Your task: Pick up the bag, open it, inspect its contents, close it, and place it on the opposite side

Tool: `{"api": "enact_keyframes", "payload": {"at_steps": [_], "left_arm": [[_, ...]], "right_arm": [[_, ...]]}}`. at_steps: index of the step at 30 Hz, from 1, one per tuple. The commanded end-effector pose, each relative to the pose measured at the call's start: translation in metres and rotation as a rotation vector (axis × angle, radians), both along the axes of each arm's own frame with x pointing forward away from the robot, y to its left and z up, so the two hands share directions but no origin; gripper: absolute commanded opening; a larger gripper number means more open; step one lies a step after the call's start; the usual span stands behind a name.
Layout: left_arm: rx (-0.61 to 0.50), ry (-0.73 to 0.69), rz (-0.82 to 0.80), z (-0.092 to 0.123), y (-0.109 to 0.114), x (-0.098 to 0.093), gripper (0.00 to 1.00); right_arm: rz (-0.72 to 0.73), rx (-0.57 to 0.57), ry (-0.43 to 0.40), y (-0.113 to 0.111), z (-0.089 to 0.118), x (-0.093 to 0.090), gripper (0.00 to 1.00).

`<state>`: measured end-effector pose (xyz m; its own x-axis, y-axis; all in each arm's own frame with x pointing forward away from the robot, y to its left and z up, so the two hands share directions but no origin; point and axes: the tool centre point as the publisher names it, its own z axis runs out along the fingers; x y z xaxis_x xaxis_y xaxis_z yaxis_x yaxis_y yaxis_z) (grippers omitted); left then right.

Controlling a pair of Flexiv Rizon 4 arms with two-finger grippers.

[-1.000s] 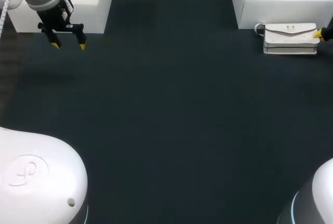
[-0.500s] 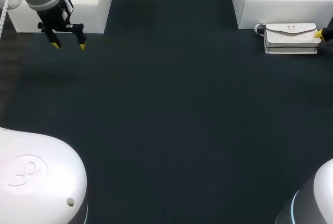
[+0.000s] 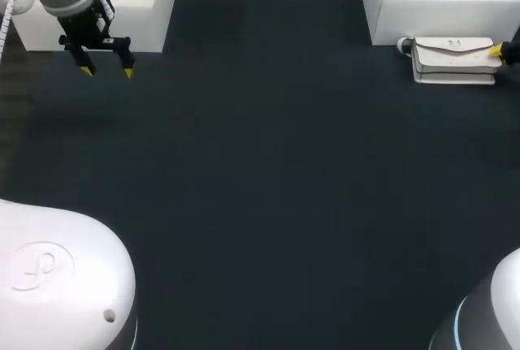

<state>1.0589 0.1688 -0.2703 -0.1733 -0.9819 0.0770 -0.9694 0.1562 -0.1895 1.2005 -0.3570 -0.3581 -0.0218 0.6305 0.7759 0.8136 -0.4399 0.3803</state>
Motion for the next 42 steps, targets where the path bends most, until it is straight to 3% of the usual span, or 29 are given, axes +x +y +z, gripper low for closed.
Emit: {"api": "enact_keyframes", "payload": {"at_steps": [1,18,28,33,42], "left_arm": [[0.001,-0.001,0.001,0.0,0.0,0.0,1.0],[0.001,-0.001,0.001,0.0,0.0,0.0,1.0],[0.001,-0.001,0.001,0.0,0.0,0.0,1.0],[0.001,-0.001,0.001,0.0,0.0,0.0,1.0],[0.001,-0.001,0.001,0.0,0.0,0.0,1.0]], "right_arm": [[0.717,0.017,0.553,-0.008,-0.003,0.009,1.0],[0.538,-0.296,0.585,-0.028,0.038,-0.019,1.0],[0.494,-0.447,0.701,-0.01,0.072,-0.047,1.0],[0.416,-0.496,0.763,-0.002,0.078,-0.058,1.0],[0.227,-0.573,0.746,0.014,0.089,-0.078,1.0]]}}
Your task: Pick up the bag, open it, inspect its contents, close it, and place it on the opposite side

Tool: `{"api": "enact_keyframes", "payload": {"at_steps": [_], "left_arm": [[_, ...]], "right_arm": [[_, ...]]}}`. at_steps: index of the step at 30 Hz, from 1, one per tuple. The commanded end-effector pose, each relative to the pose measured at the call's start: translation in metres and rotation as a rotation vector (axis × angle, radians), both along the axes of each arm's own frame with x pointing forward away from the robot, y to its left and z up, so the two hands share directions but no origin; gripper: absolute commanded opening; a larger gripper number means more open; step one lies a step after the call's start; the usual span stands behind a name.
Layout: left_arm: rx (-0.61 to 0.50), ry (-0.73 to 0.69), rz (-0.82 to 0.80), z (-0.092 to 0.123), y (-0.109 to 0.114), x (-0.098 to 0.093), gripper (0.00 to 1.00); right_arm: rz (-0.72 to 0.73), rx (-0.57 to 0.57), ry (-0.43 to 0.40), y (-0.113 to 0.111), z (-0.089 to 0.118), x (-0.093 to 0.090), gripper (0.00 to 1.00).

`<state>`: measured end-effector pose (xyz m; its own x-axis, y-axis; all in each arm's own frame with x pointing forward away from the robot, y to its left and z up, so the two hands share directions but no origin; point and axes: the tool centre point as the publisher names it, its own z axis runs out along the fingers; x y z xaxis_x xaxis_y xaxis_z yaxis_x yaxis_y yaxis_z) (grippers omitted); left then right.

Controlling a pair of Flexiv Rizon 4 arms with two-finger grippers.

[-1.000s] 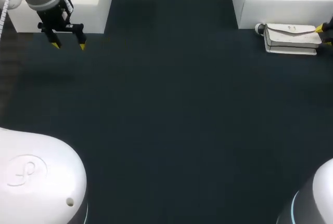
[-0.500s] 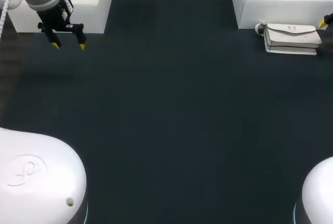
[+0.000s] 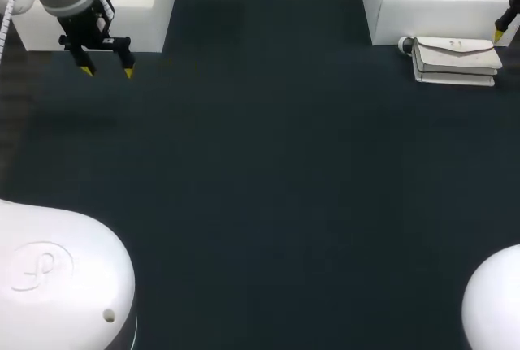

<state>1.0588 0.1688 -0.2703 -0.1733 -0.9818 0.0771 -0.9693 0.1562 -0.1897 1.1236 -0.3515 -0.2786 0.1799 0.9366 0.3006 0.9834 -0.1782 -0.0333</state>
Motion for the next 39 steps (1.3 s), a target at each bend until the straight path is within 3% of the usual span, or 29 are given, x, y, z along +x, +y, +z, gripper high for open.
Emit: {"api": "enact_keyframes", "payload": {"at_steps": [1,13,26,39], "left_arm": [[0.001,-0.001,0.001,0.0,0.0,0.0,1.0],[0.001,-0.001,0.001,0.0,0.0,0.0,1.0],[0.001,-0.001,0.001,0.0,0.0,0.0,1.0],[0.001,-0.001,0.001,0.0,0.0,0.0,1.0]], "right_arm": [[0.026,-0.08,0.129,0.011,0.01,-0.003,1.0],[-0.029,-0.17,0.034,0.05,0.016,-0.023,1.0],[-0.04,-0.193,-0.01,0.085,0.015,-0.034,1.0],[-0.076,-0.195,-0.079,0.099,0.016,-0.035,1.0]]}}
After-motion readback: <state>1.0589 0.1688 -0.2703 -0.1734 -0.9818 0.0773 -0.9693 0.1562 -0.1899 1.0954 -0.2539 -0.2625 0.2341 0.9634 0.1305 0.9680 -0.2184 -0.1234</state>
